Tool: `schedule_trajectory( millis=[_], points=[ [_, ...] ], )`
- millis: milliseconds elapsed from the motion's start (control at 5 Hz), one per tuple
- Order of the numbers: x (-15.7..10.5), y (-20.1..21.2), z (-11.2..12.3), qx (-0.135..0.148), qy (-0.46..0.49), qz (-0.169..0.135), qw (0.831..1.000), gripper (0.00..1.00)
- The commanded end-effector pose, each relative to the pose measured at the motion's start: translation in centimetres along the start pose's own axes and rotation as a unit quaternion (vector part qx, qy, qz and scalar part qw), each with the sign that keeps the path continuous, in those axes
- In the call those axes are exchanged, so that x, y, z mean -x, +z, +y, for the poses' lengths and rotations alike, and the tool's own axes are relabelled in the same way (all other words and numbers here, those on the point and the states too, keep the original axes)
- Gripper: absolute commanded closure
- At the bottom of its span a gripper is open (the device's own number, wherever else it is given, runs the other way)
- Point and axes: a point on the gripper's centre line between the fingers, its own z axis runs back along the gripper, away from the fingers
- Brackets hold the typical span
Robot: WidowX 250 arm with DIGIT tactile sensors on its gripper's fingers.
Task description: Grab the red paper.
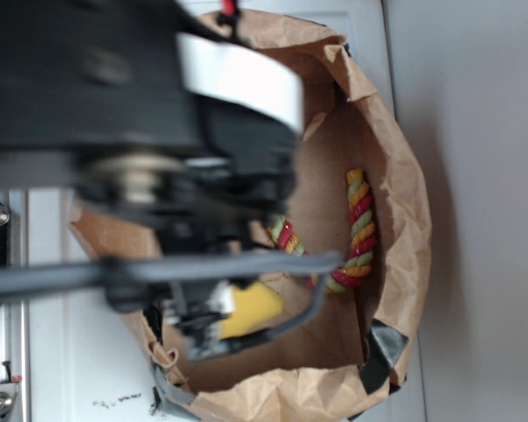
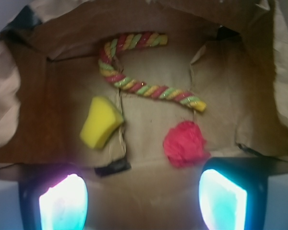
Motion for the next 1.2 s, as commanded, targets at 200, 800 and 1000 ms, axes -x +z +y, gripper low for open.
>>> schedule_trajectory(
  millis=[200, 800, 1000],
  points=[
    [0.7, -2.5, 0.2, -0.044, -0.072, -0.035, 0.996, 0.0],
    [1.7, -4.9, 4.5, -0.041, -0.101, -0.022, 0.994, 0.0],
    [0.5, -5.5, 6.2, -0.04, -0.081, -0.011, 0.996, 0.0]
  ],
)
